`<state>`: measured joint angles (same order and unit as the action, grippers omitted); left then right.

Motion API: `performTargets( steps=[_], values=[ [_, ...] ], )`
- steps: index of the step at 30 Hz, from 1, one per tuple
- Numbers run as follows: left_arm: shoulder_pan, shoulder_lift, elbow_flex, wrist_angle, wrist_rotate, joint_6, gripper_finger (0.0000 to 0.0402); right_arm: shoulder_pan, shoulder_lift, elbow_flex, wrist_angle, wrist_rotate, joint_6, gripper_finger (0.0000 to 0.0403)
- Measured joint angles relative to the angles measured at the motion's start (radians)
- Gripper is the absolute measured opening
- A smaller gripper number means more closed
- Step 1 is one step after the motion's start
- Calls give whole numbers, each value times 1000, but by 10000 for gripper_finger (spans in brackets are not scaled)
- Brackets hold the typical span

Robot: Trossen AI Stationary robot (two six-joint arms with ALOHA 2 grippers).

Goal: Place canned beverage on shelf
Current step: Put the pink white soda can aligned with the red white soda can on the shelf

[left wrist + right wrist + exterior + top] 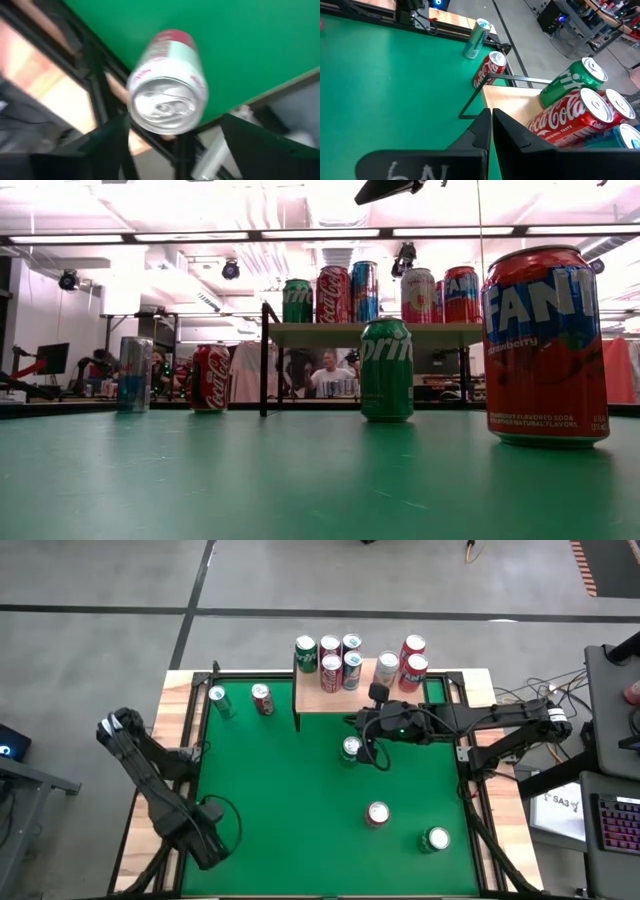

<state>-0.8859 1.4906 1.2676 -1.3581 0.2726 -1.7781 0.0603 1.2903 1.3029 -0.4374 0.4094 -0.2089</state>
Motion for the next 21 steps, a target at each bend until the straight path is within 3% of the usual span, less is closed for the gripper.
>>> performTargets(
  steps=[7,21],
  values=[
    [-24,60,15,-77,-2,23,354,36,0,0,-3,-1,0,9],
    [-86,62,13,-55,-164,-69,352,84,0,0,-10,2,29,9]
  ],
)
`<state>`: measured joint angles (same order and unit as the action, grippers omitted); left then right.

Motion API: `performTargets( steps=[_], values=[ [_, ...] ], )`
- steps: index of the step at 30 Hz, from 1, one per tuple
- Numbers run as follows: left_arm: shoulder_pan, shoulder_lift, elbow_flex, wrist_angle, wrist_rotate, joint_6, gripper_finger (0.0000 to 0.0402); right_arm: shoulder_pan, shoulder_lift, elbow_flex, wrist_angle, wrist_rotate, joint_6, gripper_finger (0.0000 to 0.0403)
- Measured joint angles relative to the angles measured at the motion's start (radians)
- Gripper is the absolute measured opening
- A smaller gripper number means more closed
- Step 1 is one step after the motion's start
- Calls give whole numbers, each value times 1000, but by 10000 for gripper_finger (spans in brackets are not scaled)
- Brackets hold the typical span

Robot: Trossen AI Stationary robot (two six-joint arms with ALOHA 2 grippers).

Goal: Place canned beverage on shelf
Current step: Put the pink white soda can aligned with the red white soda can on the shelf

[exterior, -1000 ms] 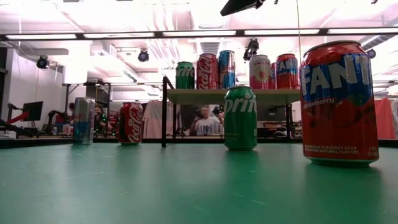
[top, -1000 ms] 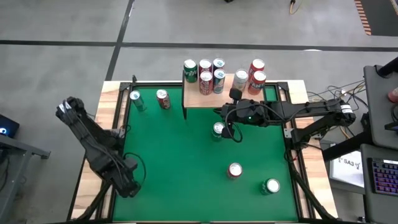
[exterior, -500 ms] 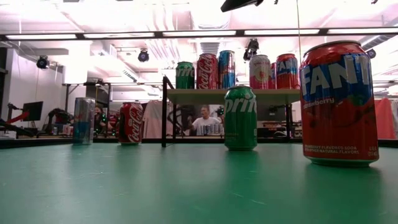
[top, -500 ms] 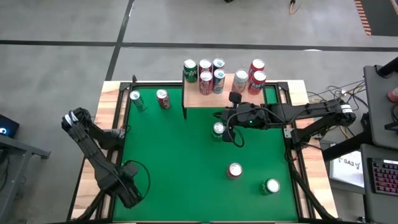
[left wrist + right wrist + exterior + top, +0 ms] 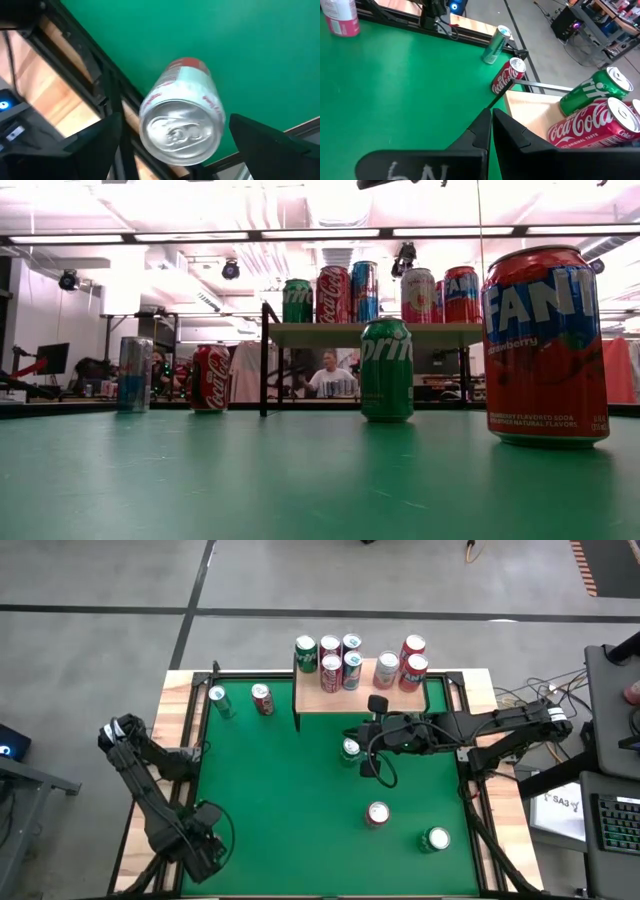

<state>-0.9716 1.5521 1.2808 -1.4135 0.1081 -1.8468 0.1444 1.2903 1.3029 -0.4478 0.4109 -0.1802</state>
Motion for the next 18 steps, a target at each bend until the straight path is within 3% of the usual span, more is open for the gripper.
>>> performTargets(
  steps=[18],
  values=[
    [-49,-2,-156,168,-21,-103,345,2,0,0,-10,0,16,9]
  ],
)
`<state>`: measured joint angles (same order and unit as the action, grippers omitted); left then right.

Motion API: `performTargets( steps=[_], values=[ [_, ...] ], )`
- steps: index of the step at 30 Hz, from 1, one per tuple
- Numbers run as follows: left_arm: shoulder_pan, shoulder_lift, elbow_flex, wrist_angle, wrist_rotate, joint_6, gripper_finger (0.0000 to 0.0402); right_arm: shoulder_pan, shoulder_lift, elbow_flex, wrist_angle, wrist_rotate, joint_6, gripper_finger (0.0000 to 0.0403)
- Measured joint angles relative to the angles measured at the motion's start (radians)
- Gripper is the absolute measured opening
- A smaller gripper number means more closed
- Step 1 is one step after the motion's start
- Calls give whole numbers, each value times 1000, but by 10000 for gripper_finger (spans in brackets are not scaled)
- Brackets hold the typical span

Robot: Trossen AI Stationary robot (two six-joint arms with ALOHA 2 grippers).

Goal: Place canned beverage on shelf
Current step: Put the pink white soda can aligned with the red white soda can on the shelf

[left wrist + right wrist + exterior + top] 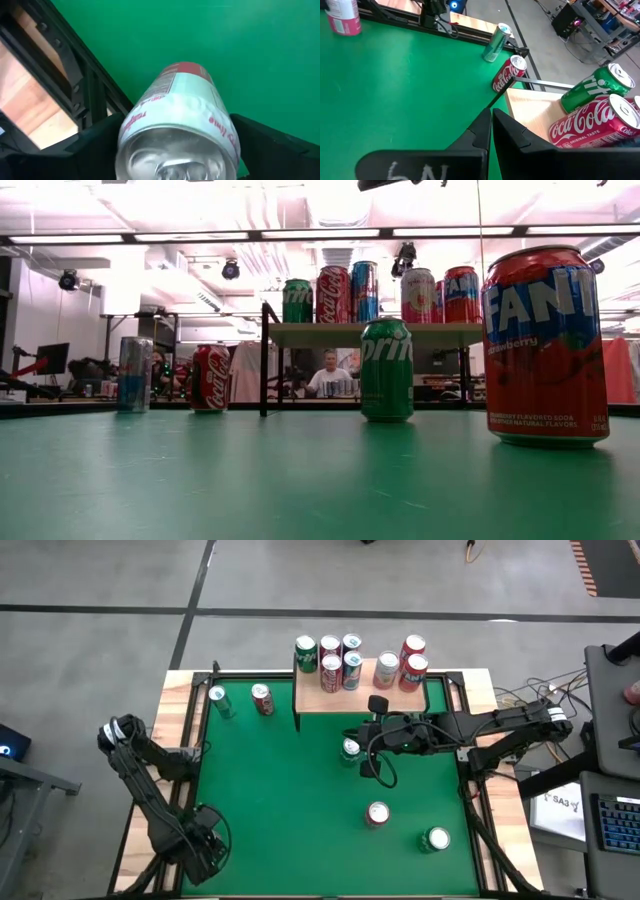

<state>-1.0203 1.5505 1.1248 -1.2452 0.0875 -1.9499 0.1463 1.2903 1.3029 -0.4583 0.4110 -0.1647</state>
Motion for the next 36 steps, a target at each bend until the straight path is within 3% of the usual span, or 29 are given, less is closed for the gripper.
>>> performTargets(
  steps=[6,9,13,20,27,31,36],
  values=[
    [11,-5,-10,2,1,16,284,1,0,0,-1,0,4,9],
    [43,-20,-12,-38,-15,-22,283,8,0,0,-5,0,11,9],
    [105,-64,-6,-31,-143,-10,283,32,0,0,-6,0,11,9],
    [259,-152,62,-32,-427,165,283,60,5,0,-4,0,46,9],
    [440,-188,152,-34,-489,422,283,59,84,0,44,0,70,13],
    [515,-187,212,-31,-490,541,283,59,142,0,100,0,37,41],
    [569,-176,271,-31,-509,650,283,59,210,21,140,-1,60,114]
  ],
)
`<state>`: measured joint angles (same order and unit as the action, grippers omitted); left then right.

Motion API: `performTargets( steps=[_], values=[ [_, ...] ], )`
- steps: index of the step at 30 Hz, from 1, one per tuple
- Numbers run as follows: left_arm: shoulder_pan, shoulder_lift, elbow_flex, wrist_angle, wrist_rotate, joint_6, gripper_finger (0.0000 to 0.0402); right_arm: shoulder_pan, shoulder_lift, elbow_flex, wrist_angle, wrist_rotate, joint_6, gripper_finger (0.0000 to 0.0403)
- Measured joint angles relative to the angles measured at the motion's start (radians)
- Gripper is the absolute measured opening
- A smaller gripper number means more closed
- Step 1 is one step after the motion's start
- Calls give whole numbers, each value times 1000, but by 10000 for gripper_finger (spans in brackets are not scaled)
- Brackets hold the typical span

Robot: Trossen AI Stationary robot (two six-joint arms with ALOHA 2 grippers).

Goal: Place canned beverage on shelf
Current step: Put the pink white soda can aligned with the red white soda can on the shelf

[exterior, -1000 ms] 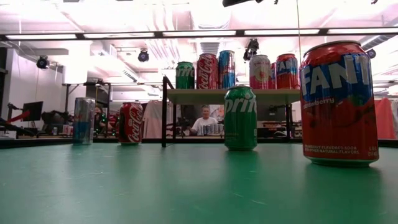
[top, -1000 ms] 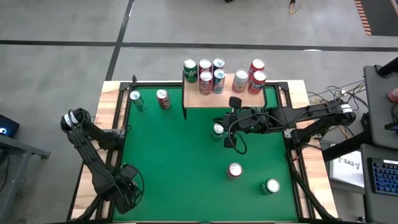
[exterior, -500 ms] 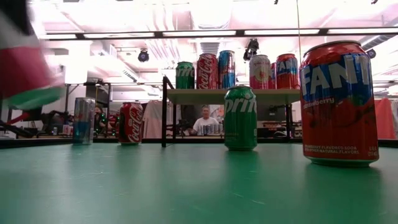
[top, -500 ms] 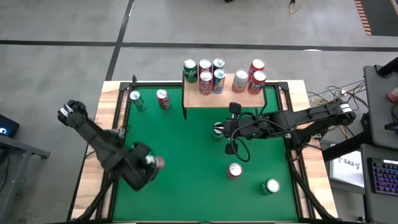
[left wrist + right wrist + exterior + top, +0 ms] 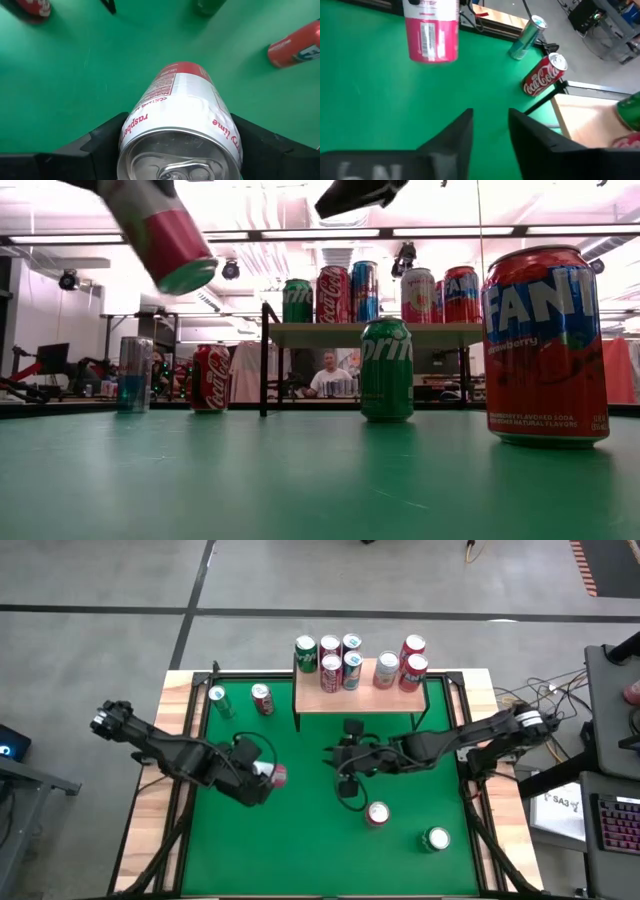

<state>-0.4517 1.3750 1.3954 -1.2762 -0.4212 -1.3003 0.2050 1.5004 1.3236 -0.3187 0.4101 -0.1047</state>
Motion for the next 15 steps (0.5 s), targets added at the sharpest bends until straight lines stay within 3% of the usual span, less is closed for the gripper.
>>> performTargets(
  steps=[8,15],
  values=[
    [40,20,63,2,-39,98,283,0,121,81,87,-52,33,261],
    [51,22,89,16,-75,170,283,-1,217,181,96,-51,39,339]
  ],
)
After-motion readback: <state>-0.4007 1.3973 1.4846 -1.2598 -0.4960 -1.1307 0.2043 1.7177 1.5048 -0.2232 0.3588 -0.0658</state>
